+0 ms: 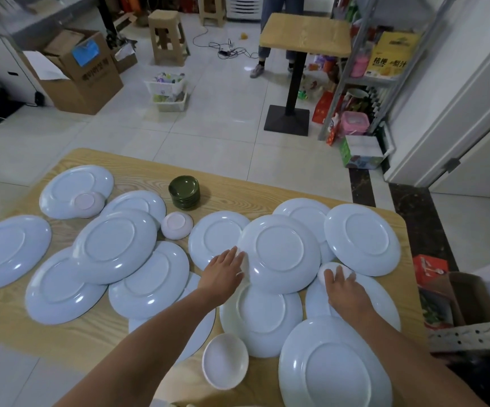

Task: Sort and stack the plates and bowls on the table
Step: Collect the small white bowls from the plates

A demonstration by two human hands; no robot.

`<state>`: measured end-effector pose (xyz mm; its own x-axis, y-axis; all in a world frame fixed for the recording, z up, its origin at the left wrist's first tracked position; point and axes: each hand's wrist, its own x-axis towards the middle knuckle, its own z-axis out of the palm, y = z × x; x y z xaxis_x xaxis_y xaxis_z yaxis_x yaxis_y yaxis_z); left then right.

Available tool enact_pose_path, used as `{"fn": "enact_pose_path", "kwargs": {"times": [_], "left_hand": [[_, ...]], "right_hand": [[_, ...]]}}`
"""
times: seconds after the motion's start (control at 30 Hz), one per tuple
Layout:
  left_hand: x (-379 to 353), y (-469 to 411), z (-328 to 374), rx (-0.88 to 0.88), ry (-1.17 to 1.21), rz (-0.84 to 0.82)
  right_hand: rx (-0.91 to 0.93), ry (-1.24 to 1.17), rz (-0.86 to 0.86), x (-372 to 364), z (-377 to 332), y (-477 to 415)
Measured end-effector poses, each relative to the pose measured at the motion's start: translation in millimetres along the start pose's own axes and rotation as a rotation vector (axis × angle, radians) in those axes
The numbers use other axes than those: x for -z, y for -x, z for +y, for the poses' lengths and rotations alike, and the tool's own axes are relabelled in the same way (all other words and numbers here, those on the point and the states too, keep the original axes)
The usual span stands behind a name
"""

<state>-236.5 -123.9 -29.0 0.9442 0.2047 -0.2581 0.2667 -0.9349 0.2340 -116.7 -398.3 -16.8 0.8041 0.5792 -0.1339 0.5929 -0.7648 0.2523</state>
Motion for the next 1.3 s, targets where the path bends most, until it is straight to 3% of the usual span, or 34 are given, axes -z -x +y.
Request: {"fn": "enact_pose_path", "kwargs": {"times": [0.13,0.27,0.37,0.5,0.87,0.93,1.1,1.3], "left_hand": [[1.8,17.1,-4.6,0.029,-0.022,0.010],[4.0,35.8,-10.5,0.054,-0.018,0.023],[5.8,48.6,-16.7,0.077,-0.036,0.021],[5.0,62.7,-26.6,0.140,-0.044,0.031],[-7.6,91.8,-34.1,0.240,-0.102,0.025],[-7.0,93.9,-34.1,0.245,-0.114,0.027],[-1.6,96.5,-37.0,0.245,-0.141,0.036],[7.7,97.3,-49.0,0.256,-0.147,0.059]], "right_hand": [[0.086,0.031,0.147,8.9,0.8,8.3],[0.006,0.024,-0.116,14.1,-6.2,8.8],[-0.126,0.002,-0.190,6.8,-10.1,6.5],[-0.150,-0.037,-0.247,2.1,-10.7,2.3],[0.107,0.345,-0.163,11.0,-28.2,5.8],[0.114,0.254,0.005,10.8,-26.0,7.1],[0.064,0.046,0.207,29.5,-7.5,4.8],[-0.083,0.195,-0.031,42.2,11.0,11.3]]}}
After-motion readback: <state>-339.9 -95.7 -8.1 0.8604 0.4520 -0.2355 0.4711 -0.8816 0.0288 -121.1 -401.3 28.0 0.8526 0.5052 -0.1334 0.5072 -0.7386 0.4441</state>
